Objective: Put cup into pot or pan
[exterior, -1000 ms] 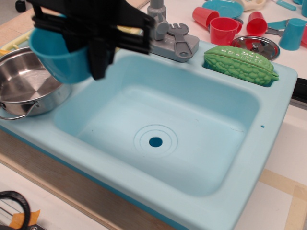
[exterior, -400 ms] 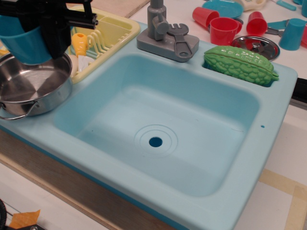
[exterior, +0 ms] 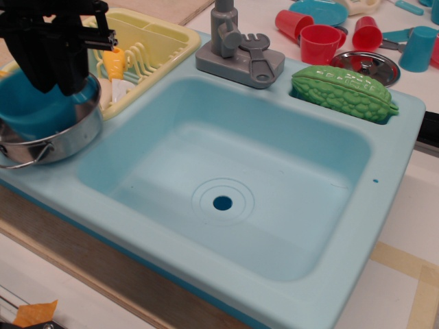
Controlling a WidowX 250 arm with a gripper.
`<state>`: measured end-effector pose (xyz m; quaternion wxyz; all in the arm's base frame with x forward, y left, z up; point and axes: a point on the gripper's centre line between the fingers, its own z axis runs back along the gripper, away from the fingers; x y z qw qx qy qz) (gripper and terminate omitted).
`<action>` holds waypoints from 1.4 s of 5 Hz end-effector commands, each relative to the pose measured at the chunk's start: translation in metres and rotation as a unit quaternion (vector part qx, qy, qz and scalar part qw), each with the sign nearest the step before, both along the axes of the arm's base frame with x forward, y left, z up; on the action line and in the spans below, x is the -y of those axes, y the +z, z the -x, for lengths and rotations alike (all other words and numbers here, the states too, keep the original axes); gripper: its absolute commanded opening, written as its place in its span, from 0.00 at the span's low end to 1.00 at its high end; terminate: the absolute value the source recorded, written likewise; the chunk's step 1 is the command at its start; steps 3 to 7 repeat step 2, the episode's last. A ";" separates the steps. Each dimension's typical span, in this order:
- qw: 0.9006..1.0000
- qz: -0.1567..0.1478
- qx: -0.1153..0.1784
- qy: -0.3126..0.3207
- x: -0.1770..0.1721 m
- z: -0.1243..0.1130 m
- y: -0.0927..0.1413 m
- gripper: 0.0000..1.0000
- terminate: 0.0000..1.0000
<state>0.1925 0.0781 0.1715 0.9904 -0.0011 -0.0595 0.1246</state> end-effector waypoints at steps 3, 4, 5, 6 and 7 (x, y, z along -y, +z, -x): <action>1.000 -0.005 0.014 0.003 -0.003 -0.004 0.009 1.00 1.00; 1.000 -0.005 0.014 0.003 -0.003 -0.004 0.009 1.00 1.00; 1.000 -0.005 0.014 0.003 -0.003 -0.004 0.009 1.00 1.00; 1.000 -0.005 0.014 0.003 -0.003 -0.004 0.009 1.00 1.00; 1.000 -0.005 0.014 0.003 -0.003 -0.004 0.009 1.00 1.00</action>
